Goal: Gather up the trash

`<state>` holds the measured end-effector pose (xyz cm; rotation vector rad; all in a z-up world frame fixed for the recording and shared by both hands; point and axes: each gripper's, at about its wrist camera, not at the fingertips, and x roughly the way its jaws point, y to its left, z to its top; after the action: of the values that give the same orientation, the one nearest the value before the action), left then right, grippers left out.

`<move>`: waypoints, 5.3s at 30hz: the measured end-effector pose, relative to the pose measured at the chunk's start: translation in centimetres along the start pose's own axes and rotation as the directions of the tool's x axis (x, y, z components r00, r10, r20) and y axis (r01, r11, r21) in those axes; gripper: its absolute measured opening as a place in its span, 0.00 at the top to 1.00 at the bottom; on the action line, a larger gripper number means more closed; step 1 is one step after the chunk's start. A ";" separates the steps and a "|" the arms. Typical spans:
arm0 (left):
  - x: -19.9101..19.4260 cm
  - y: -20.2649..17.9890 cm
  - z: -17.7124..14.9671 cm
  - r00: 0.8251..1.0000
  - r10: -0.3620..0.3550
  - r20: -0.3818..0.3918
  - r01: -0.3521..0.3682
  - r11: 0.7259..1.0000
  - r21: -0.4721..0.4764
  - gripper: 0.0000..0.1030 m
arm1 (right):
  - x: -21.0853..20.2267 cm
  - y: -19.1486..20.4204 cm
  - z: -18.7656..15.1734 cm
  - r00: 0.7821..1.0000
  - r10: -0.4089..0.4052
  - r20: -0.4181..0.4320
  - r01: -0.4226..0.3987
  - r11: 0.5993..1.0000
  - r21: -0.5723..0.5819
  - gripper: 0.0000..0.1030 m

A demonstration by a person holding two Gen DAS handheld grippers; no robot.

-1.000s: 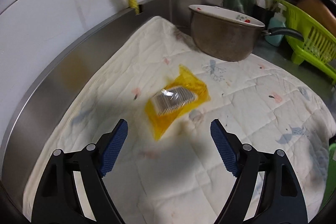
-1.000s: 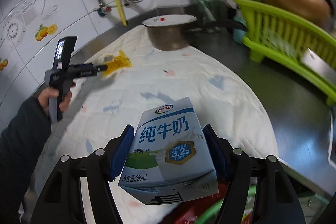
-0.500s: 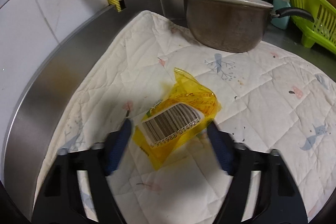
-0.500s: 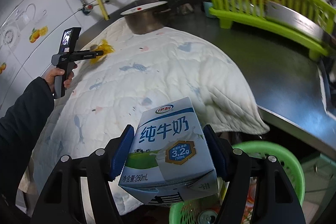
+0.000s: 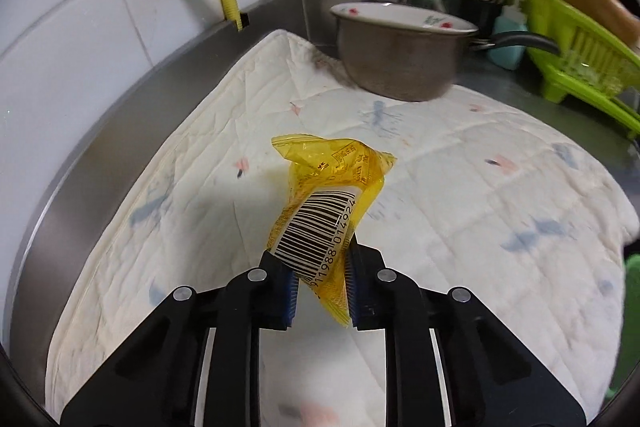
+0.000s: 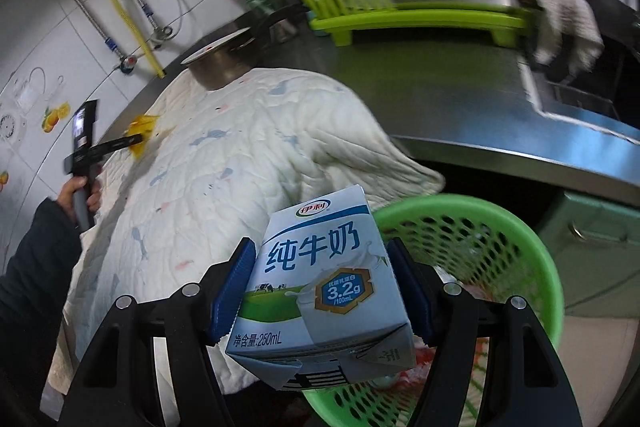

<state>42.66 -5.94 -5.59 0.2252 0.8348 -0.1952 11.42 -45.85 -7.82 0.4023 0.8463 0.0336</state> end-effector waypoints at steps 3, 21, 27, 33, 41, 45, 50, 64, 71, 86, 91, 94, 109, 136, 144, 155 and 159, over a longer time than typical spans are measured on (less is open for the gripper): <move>-3.8 -1.7 -1.7 1.000 -0.004 0.030 0.003 0.999 0.035 0.82 | -1.3 -1.5 -1.2 0.999 -0.053 0.014 0.052 0.998 0.022 0.37; -18.0 -19.6 -10.4 0.931 -0.352 0.095 0.327 0.922 0.208 0.82 | -1.2 -8.1 -7.1 0.992 -0.121 -0.028 0.124 0.982 0.146 0.30; -17.2 -27.1 -13.1 0.900 -0.436 0.006 0.418 0.866 0.275 0.82 | -4.3 -8.4 -8.3 0.995 -0.100 0.031 0.093 0.982 0.165 0.24; -15.2 -32.9 -15.2 0.870 -0.482 -0.100 0.489 0.823 0.290 0.81 | -6.9 -7.8 -9.4 0.988 -0.138 0.067 0.129 0.984 0.125 0.22; -13.3 -36.8 -16.6 0.853 -0.492 -0.176 0.522 0.802 0.291 0.68 | -9.3 -7.9 -10.8 0.978 -0.172 0.114 0.159 0.980 0.118 0.20; -12.8 -37.7 -16.9 0.851 -0.489 -0.193 0.525 0.801 0.288 0.53 | -9.9 -8.2 -11.2 0.977 -0.175 0.124 0.158 0.978 0.134 0.20; -13.1 -37.5 -16.9 0.851 -0.489 -0.192 0.525 0.806 0.274 0.42 | -10.7 -8.4 -11.8 0.976 -0.171 0.136 0.149 0.976 0.158 0.20; -18.5 -31.3 -16.2 0.899 -0.437 -0.040 0.435 0.875 0.215 0.17 | -11.2 -4.4 -11.6 0.971 -0.160 0.175 0.150 0.986 0.068 0.16; -20.7 -26.5 -16.6 0.926 -0.376 0.025 0.370 0.919 0.139 0.12 | -11.1 -0.7 -11.0 0.972 -0.128 0.196 0.134 0.991 -0.016 0.13; -24.3 -14.1 -19.2 0.985 -0.118 0.127 0.128 0.989 -0.076 0.05 | -8.6 8.9 -8.8 0.984 0.008 0.177 0.025 0.983 -0.182 0.12; -25.7 -9.6 -20.4 0.988 -0.050 0.145 0.073 0.984 -0.165 0.05 | -7.7 12.6 -8.3 0.983 0.052 0.174 -0.008 0.970 -0.243 0.12; -26.3 -7.8 -21.0 0.988 -0.012 0.154 0.042 0.980 -0.196 0.05 | -7.5 14.7 -8.1 0.982 0.067 0.178 -0.013 0.958 -0.286 0.11; -29.6 -3.2 -24.1 0.973 0.101 0.206 -0.038 0.956 -0.289 0.05 | -6.5 20.0 -8.4 0.975 0.108 0.196 -0.040 0.946 -0.321 0.11; -31.0 -3.7 -26.1 0.962 0.112 0.249 -0.045 0.965 -0.258 0.05 | -6.2 20.8 -9.2 0.978 0.094 0.184 -0.026 0.939 -0.343 0.10; -31.0 -3.7 -26.2 0.962 0.118 0.245 -0.050 0.963 -0.265 0.05 | -6.2 21.1 -9.2 0.979 0.098 0.178 -0.029 0.935 -0.354 0.10; -30.8 -3.6 -26.3 0.964 0.113 0.241 -0.047 0.963 -0.264 0.05 | -6.0 21.2 -9.3 0.980 0.098 0.174 -0.032 0.936 -0.350 0.10; -30.8 -3.6 -26.3 0.964 0.113 0.240 -0.047 0.963 -0.264 0.05 | -5.9 21.3 -9.3 0.980 0.098 0.174 -0.032 0.937 -0.348 0.10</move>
<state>2.91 0.35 -0.01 -0.0103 0.5872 -0.0363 3.41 -24.17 -1.43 0.1001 0.6230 0.2003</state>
